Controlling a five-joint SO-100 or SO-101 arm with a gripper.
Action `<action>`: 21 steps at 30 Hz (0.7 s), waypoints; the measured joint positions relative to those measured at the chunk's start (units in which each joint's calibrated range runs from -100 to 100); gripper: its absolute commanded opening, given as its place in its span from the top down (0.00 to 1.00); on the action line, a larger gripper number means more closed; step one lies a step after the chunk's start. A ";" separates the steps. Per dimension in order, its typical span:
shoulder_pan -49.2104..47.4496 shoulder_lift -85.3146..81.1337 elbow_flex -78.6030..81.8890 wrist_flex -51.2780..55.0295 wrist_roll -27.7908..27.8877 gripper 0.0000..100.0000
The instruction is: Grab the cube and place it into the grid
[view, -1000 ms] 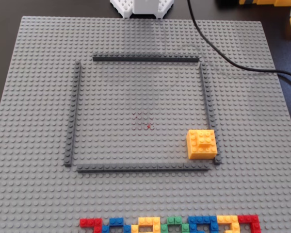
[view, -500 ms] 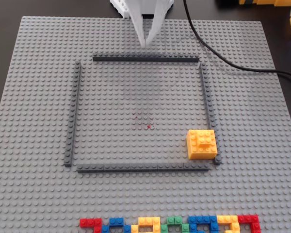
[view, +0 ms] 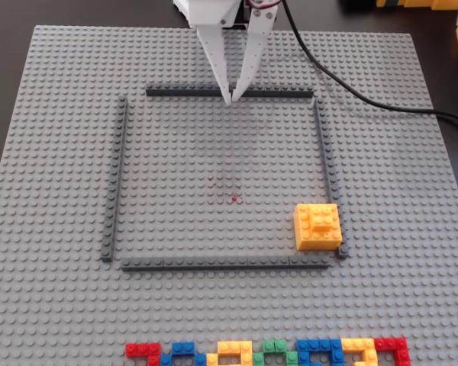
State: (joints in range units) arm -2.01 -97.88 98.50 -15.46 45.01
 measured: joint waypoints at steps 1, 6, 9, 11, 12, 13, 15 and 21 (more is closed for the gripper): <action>0.00 0.00 0.44 -0.20 -0.05 0.99; 0.00 0.00 0.97 -0.68 0.39 0.99; 0.00 0.00 0.97 -0.73 0.88 0.99; 0.00 0.00 0.97 -0.73 1.03 0.99; 0.00 0.00 0.97 -0.59 1.12 0.99; 0.00 0.00 0.97 -0.39 1.22 0.99; 0.00 0.00 0.97 0.10 1.22 0.99; -0.36 0.00 0.97 1.32 1.22 0.99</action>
State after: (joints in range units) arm -2.37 -97.88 99.47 -14.14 46.23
